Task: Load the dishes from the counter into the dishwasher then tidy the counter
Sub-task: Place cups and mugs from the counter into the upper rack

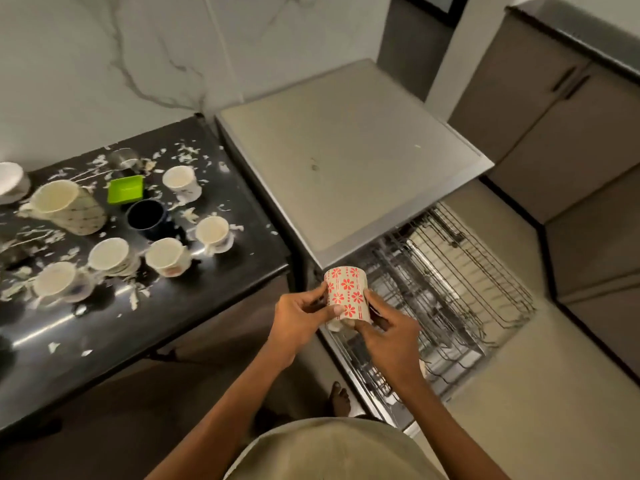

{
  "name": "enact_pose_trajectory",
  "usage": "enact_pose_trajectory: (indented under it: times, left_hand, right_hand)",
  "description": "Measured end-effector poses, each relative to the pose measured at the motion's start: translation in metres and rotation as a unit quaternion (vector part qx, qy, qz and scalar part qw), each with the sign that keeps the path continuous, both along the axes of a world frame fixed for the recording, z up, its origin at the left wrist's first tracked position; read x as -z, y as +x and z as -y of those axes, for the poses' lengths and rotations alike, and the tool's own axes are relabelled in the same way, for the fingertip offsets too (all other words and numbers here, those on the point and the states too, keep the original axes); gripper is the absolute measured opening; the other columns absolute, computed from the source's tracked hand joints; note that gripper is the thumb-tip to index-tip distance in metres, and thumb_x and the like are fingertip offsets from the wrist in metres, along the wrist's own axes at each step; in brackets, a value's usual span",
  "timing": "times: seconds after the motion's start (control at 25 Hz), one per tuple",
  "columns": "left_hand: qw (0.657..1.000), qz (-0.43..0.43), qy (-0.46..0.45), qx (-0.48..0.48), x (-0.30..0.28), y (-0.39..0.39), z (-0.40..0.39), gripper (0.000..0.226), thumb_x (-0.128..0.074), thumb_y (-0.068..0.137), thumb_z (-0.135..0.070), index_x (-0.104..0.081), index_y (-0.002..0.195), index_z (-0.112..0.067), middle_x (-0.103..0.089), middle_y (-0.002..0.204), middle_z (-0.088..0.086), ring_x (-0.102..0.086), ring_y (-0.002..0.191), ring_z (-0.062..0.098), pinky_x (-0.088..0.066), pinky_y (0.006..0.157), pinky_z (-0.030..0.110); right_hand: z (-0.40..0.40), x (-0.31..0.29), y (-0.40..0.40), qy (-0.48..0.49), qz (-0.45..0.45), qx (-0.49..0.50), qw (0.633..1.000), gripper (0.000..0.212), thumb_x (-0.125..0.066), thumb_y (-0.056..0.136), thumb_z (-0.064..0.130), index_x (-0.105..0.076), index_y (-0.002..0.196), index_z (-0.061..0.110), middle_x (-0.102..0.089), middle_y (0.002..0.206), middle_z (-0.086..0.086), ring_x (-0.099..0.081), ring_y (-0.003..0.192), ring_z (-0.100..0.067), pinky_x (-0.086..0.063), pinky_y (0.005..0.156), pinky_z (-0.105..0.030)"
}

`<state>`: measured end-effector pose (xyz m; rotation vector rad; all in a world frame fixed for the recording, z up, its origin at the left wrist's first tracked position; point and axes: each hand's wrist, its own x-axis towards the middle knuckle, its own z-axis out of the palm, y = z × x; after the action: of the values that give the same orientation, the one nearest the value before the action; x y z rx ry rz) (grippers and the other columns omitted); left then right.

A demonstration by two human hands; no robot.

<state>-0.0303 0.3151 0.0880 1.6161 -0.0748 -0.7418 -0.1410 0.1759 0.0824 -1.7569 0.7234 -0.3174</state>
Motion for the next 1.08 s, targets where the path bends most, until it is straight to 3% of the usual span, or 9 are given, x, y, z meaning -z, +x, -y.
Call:
enact_pose_trajectory:
  times: [0.16, 0.32, 0.52, 0.64, 0.8, 0.96, 1.08]
  left_hand:
    - [0.997, 0.036, 0.028, 0.069, 0.023, -0.017, 0.053, 0.048, -0.085, 0.074, -0.018, -0.069, 0.118, -0.007, -0.070, 0.120, 0.004, -0.066, 0.111, 0.007, -0.053, 0.098, 0.030]
    - [0.982, 0.058, 0.063, 0.166, 0.048, -0.033, 0.090, 0.057, -0.084, 0.072, 0.002, -0.063, 0.125, -0.002, -0.061, 0.133, 0.009, -0.061, 0.119, 0.011, -0.050, 0.102, 0.029]
    - [0.974, 0.091, 0.113, 0.177, 0.065, -0.036, 0.123, 0.044, -0.075, 0.080, 0.008, -0.064, 0.122, 0.000, -0.065, 0.126, 0.009, -0.063, 0.113, 0.011, -0.049, 0.096, 0.017]
    - [0.968, 0.102, 0.133, 0.188, 0.079, -0.025, 0.136, 0.035, -0.076, 0.081, 0.002, -0.070, 0.115, -0.003, -0.072, 0.113, 0.007, -0.069, 0.101, 0.008, -0.054, 0.088, 0.018]
    - [0.955, 0.092, 0.160, 0.231, 0.104, -0.007, 0.152, 0.029, -0.076, 0.082, -0.001, -0.073, 0.111, -0.003, -0.075, 0.103, 0.008, -0.071, 0.089, 0.008, -0.059, 0.084, 0.025]
    - [0.938, 0.063, 0.172, 0.294, 0.134, 0.011, 0.168, 0.035, -0.074, 0.081, 0.004, -0.070, 0.116, -0.001, -0.074, 0.106, 0.009, -0.071, 0.094, 0.014, -0.058, 0.087, 0.029]
    - [0.918, 0.032, 0.182, 0.352, 0.155, 0.021, 0.177, 0.042, -0.071, 0.081, 0.009, -0.068, 0.121, -0.003, -0.073, 0.112, 0.007, -0.069, 0.102, 0.016, -0.056, 0.093, 0.033]
  right_hand:
    - [0.036, 0.014, -0.029, 0.032, -0.003, 0.096, 0.995, 0.054, -0.086, 0.074, 0.004, -0.067, 0.124, 0.016, -0.074, 0.104, 0.007, -0.073, 0.087, -0.001, -0.060, 0.071, -0.022]
    - [0.066, 0.032, -0.050, -0.008, -0.036, 0.155, 0.987, 0.044, -0.085, 0.077, 0.006, -0.070, 0.119, 0.008, -0.071, 0.106, 0.006, -0.067, 0.085, 0.012, -0.053, 0.074, -0.009]
    - [0.085, 0.057, -0.059, 0.022, -0.069, 0.168, 0.983, 0.046, -0.080, 0.078, -0.003, -0.071, 0.120, 0.014, -0.072, 0.112, 0.006, -0.068, 0.096, 0.006, -0.056, 0.088, -0.020]
    - [0.082, 0.072, -0.051, 0.029, -0.079, 0.257, 0.963, 0.036, -0.081, 0.076, -0.002, -0.077, 0.109, 0.011, -0.076, 0.103, 0.002, -0.071, 0.090, 0.001, -0.058, 0.084, -0.022]
    - [0.077, 0.090, -0.034, 0.027, -0.108, 0.309, 0.945, 0.028, -0.081, 0.078, 0.001, -0.079, 0.104, 0.012, -0.076, 0.091, 0.010, -0.071, 0.082, 0.000, -0.060, 0.079, -0.026]
    - [0.092, 0.114, -0.023, 0.068, -0.162, 0.312, 0.934, 0.031, -0.071, 0.080, -0.009, -0.077, 0.107, 0.006, -0.077, 0.101, -0.006, -0.072, 0.092, -0.016, -0.060, 0.086, -0.037]
    - [0.101, 0.131, -0.018, 0.111, -0.179, 0.311, 0.927, 0.038, -0.062, 0.080, -0.016, -0.076, 0.109, 0.004, -0.075, 0.102, -0.006, -0.069, 0.096, -0.018, -0.058, 0.086, -0.034]
